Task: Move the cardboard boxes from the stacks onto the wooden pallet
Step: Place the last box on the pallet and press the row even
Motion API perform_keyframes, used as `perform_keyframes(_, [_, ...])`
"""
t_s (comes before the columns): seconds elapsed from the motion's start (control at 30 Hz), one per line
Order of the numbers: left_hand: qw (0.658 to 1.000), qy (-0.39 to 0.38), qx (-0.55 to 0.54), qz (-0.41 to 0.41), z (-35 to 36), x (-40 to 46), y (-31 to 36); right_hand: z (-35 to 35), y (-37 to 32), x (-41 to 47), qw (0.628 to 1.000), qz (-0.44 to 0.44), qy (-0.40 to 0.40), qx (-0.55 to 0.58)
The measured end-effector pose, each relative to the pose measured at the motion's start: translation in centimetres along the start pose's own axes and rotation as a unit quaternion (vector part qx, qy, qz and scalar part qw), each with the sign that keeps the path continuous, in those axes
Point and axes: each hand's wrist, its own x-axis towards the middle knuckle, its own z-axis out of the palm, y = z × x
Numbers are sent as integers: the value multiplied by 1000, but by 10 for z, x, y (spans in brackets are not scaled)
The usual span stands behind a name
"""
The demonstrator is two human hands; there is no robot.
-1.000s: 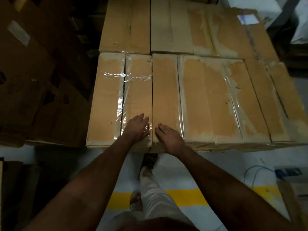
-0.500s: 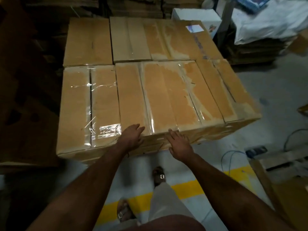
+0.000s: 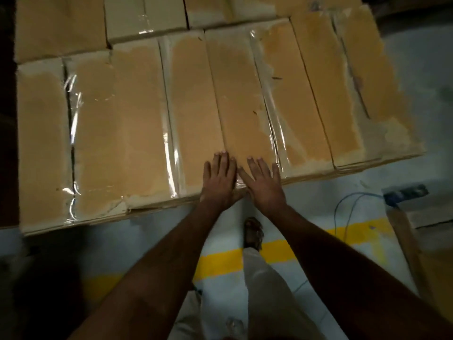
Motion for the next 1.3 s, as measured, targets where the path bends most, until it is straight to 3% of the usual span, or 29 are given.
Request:
perform_keyframes(0.1, [1000, -8, 7, -25, 16, 14, 4, 8, 12, 10, 999, -26, 27, 3])
perform_keyframes(0.27, [998, 18, 35, -41, 27, 14, 6, 5, 15, 18, 998, -62, 4, 18])
perform_keyframes(0.43, [997, -4, 46, -68, 17, 18, 21, -7, 31, 20, 997, -77, -26, 2])
perform_keyframes(0.73, [998, 41, 18, 54, 12, 77, 139, -1, 153, -65, 981, 189, -12, -36])
perform_keyframes(1.0, [999, 5, 31, 9, 21, 97, 163, 19, 170, -67, 983, 178, -39, 23])
perform_keyframes(1.17, [999, 4, 31, 8, -6, 116, 200, -6, 182, -78, 981, 178, 33, 63])
perform_keyframes(1.3, [999, 5, 27, 18, -22, 152, 242, -19, 252, -56, 969, 219, 87, 73])
